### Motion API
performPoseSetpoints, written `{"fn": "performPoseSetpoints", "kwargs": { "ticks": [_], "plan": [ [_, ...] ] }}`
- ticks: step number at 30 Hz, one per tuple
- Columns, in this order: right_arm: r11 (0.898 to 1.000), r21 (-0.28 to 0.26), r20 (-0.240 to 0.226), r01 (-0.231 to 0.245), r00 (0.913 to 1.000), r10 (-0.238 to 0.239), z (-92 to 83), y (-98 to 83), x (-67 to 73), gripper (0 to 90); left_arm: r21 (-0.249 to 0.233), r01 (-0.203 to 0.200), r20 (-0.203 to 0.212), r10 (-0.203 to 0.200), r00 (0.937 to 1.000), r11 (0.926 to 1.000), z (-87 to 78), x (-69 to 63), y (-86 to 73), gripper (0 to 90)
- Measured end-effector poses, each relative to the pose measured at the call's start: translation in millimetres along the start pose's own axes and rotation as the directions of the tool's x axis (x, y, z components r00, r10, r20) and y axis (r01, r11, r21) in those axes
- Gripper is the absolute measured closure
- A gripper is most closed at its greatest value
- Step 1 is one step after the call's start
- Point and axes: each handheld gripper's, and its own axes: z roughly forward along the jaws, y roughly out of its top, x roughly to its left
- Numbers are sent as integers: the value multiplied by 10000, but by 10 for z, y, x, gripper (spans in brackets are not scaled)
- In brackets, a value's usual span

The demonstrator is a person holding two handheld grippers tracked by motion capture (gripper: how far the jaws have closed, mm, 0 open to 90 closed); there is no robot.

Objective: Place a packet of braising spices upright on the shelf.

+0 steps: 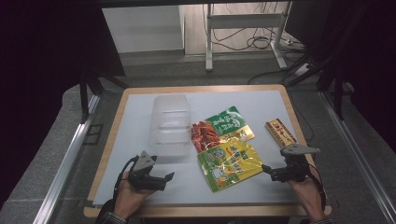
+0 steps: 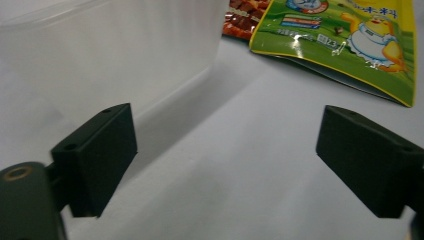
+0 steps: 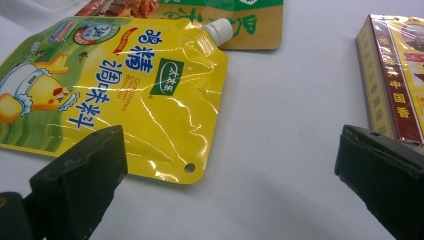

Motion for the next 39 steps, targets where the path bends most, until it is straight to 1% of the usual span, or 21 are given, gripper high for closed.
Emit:
{"fn": "performPoseSetpoints", "kwargs": {
  "ticks": [2, 7, 8, 9, 10, 11, 14, 15, 17, 19, 20, 24, 26, 31, 32, 35, 37, 39],
  "plan": [
    [10000, -46, -66, -57, 10000, 57, -3, 1, -3, 1, -65, -109, 92, 110, 9999, 9999, -7, -21, 15, 153],
    [9999, -84, -123, -140, 9998, 139, -11, 0, -9, 1, -219, -200, 465, 210, 9987, 9996, -8, -75, 49, 258],
    [9998, -90, -118, -161, 9998, 160, -12, 0, -12, 1, -245, -315, 582, 329, 9978, 9992, 1, -97, 62, 305],
    [9998, -90, -118, -161, 9998, 160, -12, 0, -12, 1, -245, -315, 582, 329, 9978, 9992, 1, -97, 62, 337],
    [9998, -85, -121, -165, 9998, 164, -11, 0, -12, 1, -229, -393, 723, 409, 9965, 9990, 8, -105, 68, 337],
    [9998, -82, -111, -183, 9998, 182, -11, -1, -12, 1, -186, -464, 837, 478, 9953, 9988, 24, -119, 75, 366],
    [9998, -94, -133, -188, 9997, 186, -9, -1, -12, 1, -64, -677, 883, 680, 9938, 9977, 57, -156, 91, 413],
    [9998, -75, -107, -174, 9998, 174, -11, 1, -12, 1, -61, -709, 887, 712, 9935, 9975, 65, -167, 98, 446],
    [9998, -98, -123, -179, 9998, 177, -10, 0, -12, 1, -82, -761, 933, 766, 9927, 9971, 77, -183, 116, 462],
    [9998, -95, -131, -186, 9997, 184, -8, -1, -13, 1, -107, -778, 987, 785, 9920, 9969, 89, -196, 132, 518],
    [9998, -95, -131, -186, 9997, 184, -8, -1, -13, 1, -84, -793, 1018, 797, 9916, 9968, 98, -201, 139, 518],
    [9998, -76, -120, -168, 9998, 167, -4, -1, -12, 1, 46, -826, 1074, 817, 9909, 9966, 145, -222, 163, 587],
    [9998, -55, -131, -165, 9998, 165, -1, -2, -13, 1, 31, -820, 1144, 811, 9901, 9966, 167, -235, 181, 626],
    [9999, -62, -134, -138, 9998, 137, 2, 0, -11, 1, 69, -966, 1203, 951, 9882, 9953, 229, -282, 241, 720],
    [9999, -62, -134, -138, 9998, 137, 2, 0, -11, 1, 87, -999, 1216, 981, 9877, 9950, 244, -290, 250, 720],
    [9999, -71, -169, -145, 9998, 144, 1, 1, -13, 1, 138, -1066, 1276, 1040, 9864, 9942, 288, -312, 276, 758],
    [9999, -75, -199, -145, 9997, 144, 0, 1, -13, 1, 154, -1056, 1386, 1025, 9850, 9943, 313, -322, 286, 802],
    [9999, -77, -200, -141, 9997, 139, -1, 2, -13, 1, 159, -1070, 1534, 1033, 9828, 9941, 346, -332, 297, 815]
  ]
}}
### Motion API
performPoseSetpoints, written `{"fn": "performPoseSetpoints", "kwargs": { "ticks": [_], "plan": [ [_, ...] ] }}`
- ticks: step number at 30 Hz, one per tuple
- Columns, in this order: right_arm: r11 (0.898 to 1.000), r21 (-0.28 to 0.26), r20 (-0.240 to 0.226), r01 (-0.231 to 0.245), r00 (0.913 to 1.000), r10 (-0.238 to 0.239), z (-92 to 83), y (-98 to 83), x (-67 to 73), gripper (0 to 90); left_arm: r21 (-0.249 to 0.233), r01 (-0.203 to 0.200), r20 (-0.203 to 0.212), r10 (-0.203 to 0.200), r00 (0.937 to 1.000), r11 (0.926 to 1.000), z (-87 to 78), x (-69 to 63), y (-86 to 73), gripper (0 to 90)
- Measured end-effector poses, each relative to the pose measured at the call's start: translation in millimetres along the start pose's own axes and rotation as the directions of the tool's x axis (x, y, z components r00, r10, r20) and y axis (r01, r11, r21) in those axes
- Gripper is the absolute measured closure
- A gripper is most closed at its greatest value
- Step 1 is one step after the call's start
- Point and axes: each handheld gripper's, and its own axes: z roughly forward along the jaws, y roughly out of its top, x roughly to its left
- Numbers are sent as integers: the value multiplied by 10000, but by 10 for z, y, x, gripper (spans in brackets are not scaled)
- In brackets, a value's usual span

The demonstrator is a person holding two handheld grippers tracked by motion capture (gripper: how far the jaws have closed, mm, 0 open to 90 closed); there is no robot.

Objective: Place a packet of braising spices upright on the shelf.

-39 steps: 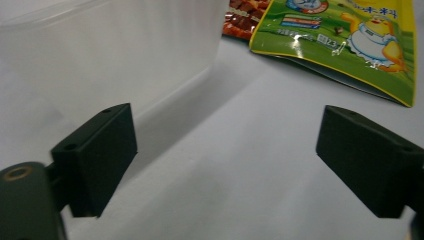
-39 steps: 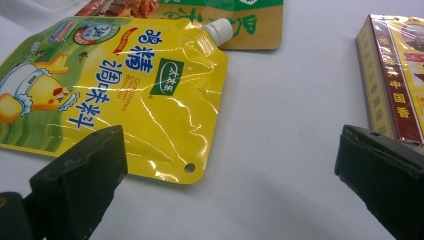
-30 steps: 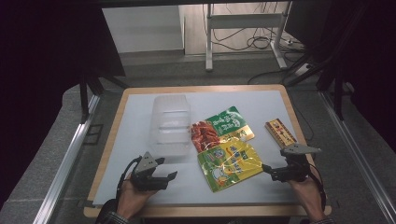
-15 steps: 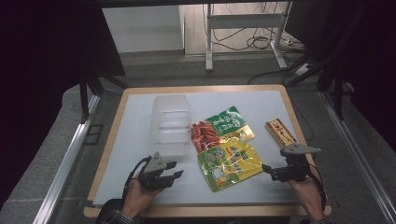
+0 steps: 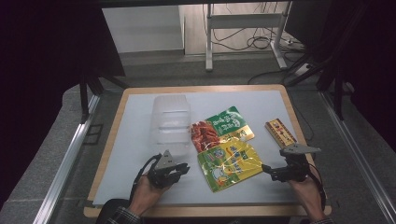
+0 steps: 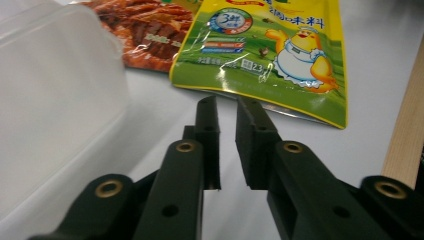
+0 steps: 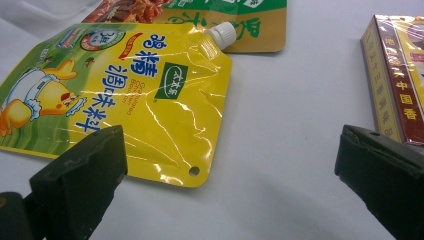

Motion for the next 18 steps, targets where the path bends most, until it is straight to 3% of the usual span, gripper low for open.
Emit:
{"fn": "performPoseSetpoints", "kwargs": {
  "ticks": [6, 11, 18],
  "plan": [
    [10000, -22, -20, 18, 10000, -18, 1, 1, 1, 1, 30, 105, 343, -106, 9994, 9999, 118, -9, 51, 896],
    [10000, -12, -41, 46, 10000, -46, 1, 3, 1, 3, 68, -35, 253, 33, 9997, 10000, 222, -59, 87, 898],
    [10000, -20, -101, 66, 9999, -66, 1, 6, 5, 4, 9, -283, 491, 282, 9984, 9996, 338, -95, 129, 897]
  ]
}}
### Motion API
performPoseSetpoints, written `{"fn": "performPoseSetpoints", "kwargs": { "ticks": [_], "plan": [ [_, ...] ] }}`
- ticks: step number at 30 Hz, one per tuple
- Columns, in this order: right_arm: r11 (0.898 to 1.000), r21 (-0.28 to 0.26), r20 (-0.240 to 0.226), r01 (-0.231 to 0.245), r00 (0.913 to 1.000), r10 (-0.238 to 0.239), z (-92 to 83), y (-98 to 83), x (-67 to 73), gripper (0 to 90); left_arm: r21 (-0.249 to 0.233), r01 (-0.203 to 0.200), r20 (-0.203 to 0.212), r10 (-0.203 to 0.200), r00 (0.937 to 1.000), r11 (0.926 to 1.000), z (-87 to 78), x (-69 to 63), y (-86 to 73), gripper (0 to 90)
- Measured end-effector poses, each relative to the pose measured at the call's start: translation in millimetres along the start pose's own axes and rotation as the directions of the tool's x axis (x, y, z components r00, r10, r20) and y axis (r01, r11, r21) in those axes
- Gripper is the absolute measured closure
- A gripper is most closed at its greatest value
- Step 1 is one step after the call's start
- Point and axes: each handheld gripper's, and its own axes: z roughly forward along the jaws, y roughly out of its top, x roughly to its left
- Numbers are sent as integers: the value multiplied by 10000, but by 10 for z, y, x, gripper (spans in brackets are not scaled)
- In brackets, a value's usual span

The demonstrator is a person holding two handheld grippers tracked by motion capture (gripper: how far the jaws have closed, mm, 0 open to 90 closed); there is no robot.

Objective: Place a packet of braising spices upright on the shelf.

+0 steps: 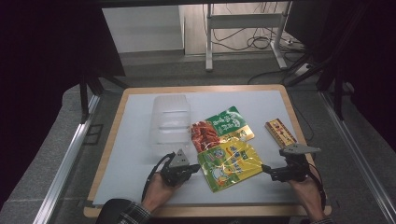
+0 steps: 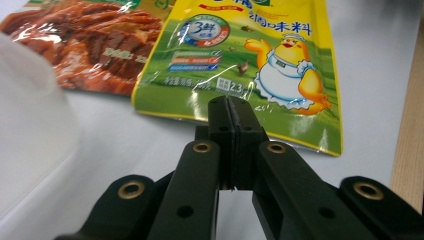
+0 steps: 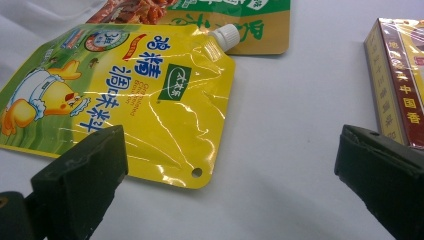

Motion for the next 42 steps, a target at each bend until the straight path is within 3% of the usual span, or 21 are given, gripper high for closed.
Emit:
{"fn": "performPoseSetpoints", "kwargs": {
  "ticks": [17, 27, 36, 42],
  "plan": [
    [9999, 108, -49, -8, 10000, 9, 13, -5, -7, 4, -31, -663, 159, 663, 9977, 9978, 308, -173, 140, 899],
    [9999, 104, -78, -42, 10000, 43, 17, -5, -7, 4, 235, -577, 307, 570, 9979, 9981, 438, -167, 118, 899],
    [10000, 29, -169, -92, 9998, 92, 15, -4, 0, 3, 355, -398, 448, 381, 9983, 9986, 433, -124, 60, 900],
    [9999, 42, -384, -164, 9991, 165, 24, -1, 10, 2, 581, -538, 283, 522, 9982, 9969, 425, -144, 46, 900]
  ]
}}
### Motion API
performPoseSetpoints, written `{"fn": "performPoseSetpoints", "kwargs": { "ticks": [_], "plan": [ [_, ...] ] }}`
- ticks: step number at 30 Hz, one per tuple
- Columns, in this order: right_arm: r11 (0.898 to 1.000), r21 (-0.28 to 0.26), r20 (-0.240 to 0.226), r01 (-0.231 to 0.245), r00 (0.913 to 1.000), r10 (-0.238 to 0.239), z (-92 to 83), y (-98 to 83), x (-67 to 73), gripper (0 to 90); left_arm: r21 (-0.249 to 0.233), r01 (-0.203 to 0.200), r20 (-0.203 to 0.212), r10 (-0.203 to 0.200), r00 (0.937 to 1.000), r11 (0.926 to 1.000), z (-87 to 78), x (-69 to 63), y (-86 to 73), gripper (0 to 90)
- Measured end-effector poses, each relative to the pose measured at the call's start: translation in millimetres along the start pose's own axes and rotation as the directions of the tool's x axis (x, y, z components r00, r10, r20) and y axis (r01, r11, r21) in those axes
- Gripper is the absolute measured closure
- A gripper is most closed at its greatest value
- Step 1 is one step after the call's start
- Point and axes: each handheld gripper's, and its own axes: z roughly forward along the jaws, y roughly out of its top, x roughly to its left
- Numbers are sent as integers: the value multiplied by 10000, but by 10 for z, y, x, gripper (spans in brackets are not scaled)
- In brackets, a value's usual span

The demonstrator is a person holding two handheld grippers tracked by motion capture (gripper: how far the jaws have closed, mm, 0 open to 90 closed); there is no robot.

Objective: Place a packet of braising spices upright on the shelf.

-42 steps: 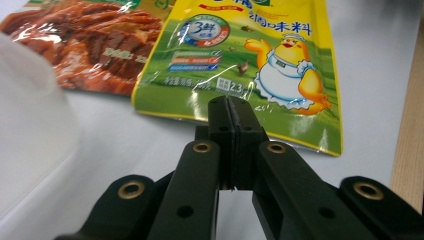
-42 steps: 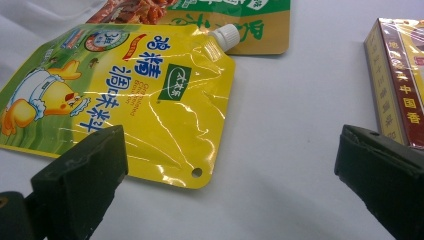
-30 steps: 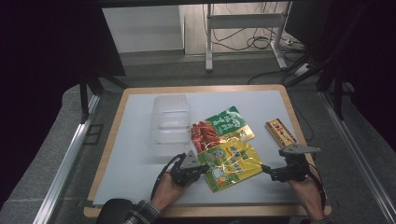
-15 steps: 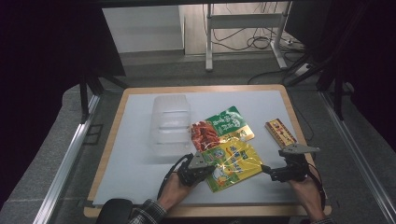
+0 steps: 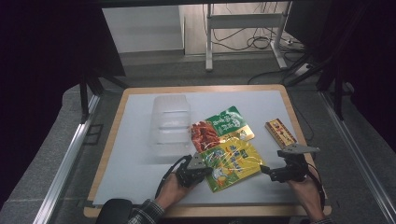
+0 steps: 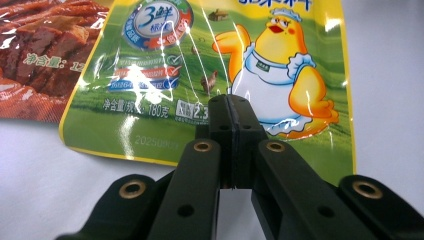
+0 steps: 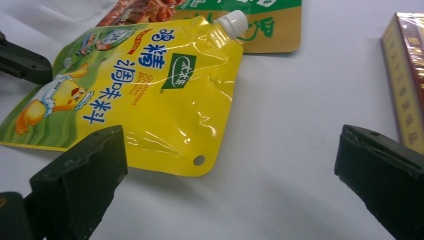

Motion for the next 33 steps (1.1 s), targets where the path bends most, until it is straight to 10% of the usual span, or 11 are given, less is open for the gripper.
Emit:
{"fn": "performPoseSetpoints", "kwargs": {
  "ticks": [16, 33],
  "plan": [
    [9988, 460, -994, -165, 9948, 211, 155, 13, 57, 7, 157, 154, 102, -155, 9998, 9998, -17, 12, -27, 900],
    [9900, 1244, -2342, -670, 9675, 949, 488, 74, 113, 28, 229, 365, 289, -372, 9989, 9991, -30, 42, -35, 900]
  ]
}}
